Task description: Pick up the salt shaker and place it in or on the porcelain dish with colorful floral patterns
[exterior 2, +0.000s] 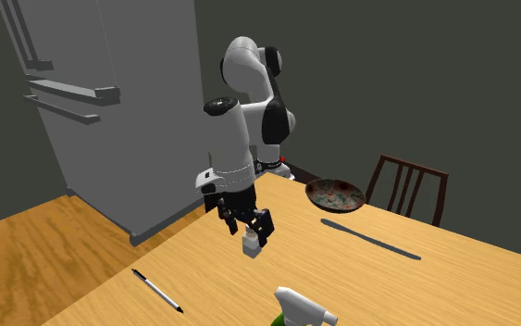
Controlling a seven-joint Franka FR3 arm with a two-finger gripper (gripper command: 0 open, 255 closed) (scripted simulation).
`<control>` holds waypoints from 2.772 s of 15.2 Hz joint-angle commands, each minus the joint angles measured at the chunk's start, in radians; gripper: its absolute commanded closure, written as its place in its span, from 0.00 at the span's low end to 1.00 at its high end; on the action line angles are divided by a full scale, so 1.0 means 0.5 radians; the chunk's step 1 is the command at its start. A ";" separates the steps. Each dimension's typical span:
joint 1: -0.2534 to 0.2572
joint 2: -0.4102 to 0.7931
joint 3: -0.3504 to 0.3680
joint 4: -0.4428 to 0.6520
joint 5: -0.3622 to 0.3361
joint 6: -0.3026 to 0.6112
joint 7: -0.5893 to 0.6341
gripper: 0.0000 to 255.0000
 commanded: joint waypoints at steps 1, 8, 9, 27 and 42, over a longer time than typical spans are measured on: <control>0.000 0.000 0.000 -0.001 0.000 0.001 0.000 0.00; 0.000 0.000 0.000 -0.001 0.000 0.001 0.000 1.00; 0.000 0.000 0.000 -0.001 0.000 0.001 0.000 1.00; -0.002 -0.100 0.027 0.266 0.042 -0.356 0.006 1.00; -0.010 -0.533 0.122 -0.086 0.224 -0.387 0.094 1.00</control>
